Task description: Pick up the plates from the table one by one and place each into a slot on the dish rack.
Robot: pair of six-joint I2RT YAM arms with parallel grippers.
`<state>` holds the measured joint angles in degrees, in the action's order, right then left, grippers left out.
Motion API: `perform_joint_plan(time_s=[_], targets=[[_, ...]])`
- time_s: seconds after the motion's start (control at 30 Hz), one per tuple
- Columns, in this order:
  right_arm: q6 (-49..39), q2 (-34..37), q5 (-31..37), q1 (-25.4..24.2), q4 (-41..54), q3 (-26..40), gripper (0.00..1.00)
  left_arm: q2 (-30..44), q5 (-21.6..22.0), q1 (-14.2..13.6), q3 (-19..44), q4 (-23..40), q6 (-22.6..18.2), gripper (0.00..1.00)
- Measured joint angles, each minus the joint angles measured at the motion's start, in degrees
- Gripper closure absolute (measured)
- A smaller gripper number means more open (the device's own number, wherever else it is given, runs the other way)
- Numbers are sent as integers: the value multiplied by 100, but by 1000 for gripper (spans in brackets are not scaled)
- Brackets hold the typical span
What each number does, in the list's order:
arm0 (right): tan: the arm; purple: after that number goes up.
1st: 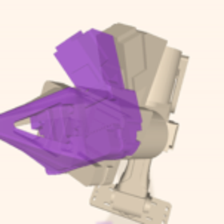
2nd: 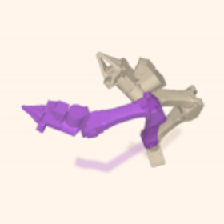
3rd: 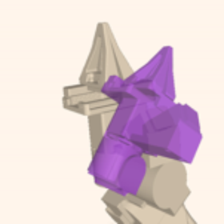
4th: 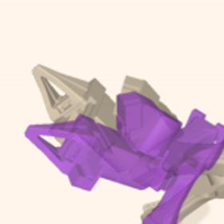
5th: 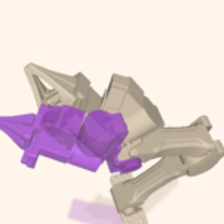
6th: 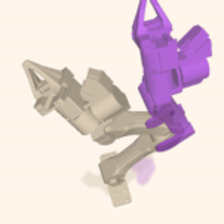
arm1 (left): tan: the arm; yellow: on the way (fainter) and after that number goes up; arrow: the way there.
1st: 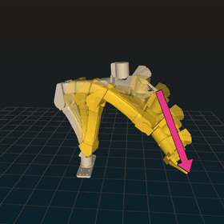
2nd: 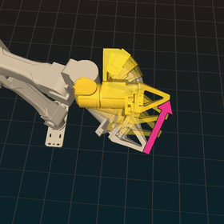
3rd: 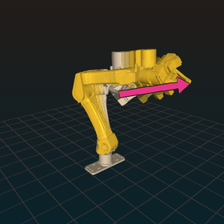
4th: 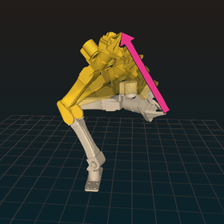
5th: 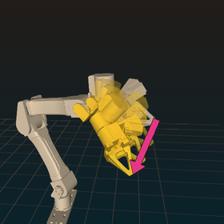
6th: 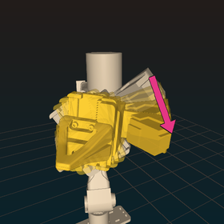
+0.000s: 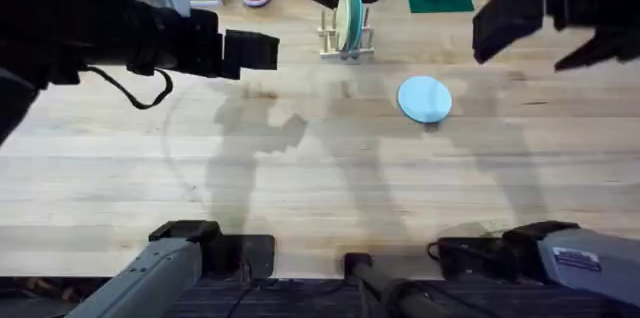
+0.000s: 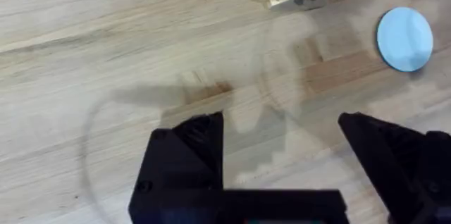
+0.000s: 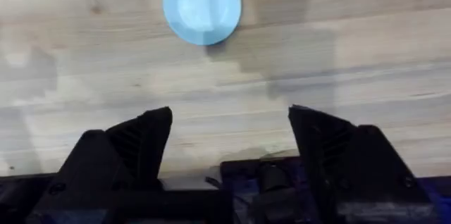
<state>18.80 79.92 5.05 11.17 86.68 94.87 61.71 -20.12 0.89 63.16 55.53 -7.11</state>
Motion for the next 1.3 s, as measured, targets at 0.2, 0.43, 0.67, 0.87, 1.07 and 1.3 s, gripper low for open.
perform_joint_plan(time_s=[0.2,0.43,0.67,0.87,1.07,1.3], targets=[[-117,-647,-430,-261,-299,-727,9,0,-142,0,0,8,0,7],[-329,-743,-608,-443,-332,-750,8,0,-369,0,0,61,0,7],[-560,-743,-639,-714,-319,-756,7,0,-766,-162,0,66,82,605],[-820,-743,-786,-1066,-346,-756,7,12,-890,-697,0,-129,552,959],[-906,-743,-887,-1305,-350,-756,6,274,-929,-1388,2,-783,1284,960],[-945,-743,-917,-1323,-352,-756,8,973,-1069,-2083,7,-1688,2582,960]])
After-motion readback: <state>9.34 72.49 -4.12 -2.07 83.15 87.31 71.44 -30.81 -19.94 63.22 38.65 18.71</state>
